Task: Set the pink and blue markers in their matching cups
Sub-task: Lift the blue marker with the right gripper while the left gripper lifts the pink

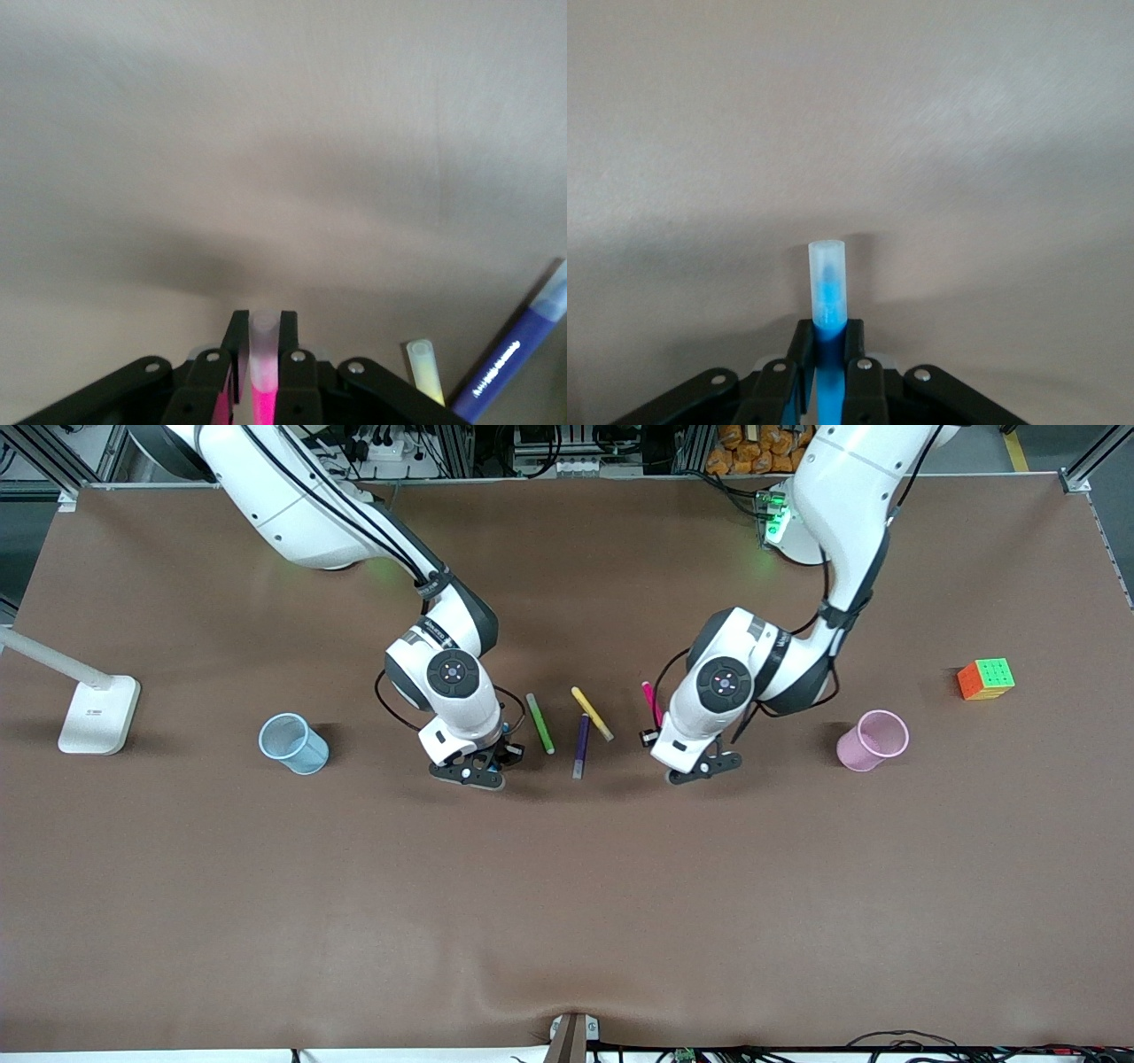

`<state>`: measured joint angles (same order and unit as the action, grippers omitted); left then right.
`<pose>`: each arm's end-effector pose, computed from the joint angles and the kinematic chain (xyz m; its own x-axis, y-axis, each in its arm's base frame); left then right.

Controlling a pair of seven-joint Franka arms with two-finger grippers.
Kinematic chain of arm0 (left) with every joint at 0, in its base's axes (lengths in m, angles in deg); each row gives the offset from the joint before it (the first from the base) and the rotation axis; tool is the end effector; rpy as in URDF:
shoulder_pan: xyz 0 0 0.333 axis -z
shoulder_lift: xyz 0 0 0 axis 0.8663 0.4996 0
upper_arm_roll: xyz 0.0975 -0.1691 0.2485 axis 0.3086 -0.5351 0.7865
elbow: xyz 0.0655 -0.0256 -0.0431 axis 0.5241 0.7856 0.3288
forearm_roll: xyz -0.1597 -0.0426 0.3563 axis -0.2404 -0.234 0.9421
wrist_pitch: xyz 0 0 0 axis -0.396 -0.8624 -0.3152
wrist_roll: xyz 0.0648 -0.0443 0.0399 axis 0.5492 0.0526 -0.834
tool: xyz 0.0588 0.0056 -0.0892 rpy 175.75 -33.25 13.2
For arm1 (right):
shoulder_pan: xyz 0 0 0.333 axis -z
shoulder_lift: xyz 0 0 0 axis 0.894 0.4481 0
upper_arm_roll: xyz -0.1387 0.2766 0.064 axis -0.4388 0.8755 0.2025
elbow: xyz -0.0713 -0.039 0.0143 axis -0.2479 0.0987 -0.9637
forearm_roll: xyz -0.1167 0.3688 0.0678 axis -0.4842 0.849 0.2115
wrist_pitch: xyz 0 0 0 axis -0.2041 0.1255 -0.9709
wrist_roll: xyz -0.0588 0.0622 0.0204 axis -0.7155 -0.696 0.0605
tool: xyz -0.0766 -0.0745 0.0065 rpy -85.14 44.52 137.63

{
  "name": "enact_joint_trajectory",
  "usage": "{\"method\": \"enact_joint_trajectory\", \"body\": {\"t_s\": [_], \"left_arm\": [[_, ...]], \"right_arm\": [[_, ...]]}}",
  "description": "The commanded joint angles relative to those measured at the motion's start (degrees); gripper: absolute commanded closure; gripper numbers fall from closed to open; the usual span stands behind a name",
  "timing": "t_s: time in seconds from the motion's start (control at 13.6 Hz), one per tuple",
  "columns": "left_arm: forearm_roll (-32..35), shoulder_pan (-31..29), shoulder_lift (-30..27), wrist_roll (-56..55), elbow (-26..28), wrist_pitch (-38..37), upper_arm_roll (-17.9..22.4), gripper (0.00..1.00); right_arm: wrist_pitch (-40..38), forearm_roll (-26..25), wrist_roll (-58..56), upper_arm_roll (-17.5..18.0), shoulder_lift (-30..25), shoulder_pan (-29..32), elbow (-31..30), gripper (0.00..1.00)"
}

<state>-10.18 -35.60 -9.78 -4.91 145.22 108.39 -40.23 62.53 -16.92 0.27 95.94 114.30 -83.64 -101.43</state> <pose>0.5299 -0.3331 0.2405 0.9547 0.2667 -0.1322 0.2673 -0.9635 -0.0139 0.5299 0.3748 0.2015 0.9836 -0.1700 0.0597 -0.1718 -0.9848 0.0266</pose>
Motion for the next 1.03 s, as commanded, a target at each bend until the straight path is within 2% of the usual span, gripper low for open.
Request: {"method": "enact_joint_trajectory", "body": {"t_s": [0.0, 0.29, 0.51, 0.81, 0.95], "left_arm": [[8.8, -2.2, -3.6, -0.1, -3.2, -7.8, 0.2, 1.00], [19.4, -5.5, -6.2, 5.1, -7.6, -16.1, 0.2, 1.00], [20.6, -8.7, -7.8, 9.9, -7.5, -16.9, -0.1, 1.00], [20.7, -8.9, -9.1, 10.8, -7.5, -18.5, 0.2, 1.00], [24.4, -10.0, -11.7, 13.8, -7.4, -20.6, 0.3, 1.00]], "right_arm": [[-5.3, -6.6, 0.9, 0.4, -4.8, 1.4, -0.6, 1.00], [-10.9, -12.1, -7.9, 0.4, -10.3, 4.4, -1.1, 1.00], [-12.1, -12.1, -17.8, 0.5, -14.0, 8.6, -1.2, 1.00], [-12.4, -12.1, -28.9, 0.6, -19.8, 13.7, -3.9, 1.00], [-11.0, -12.0, -32.3, 1.6, -22.5, 16.0, -5.8, 1.00]]}}
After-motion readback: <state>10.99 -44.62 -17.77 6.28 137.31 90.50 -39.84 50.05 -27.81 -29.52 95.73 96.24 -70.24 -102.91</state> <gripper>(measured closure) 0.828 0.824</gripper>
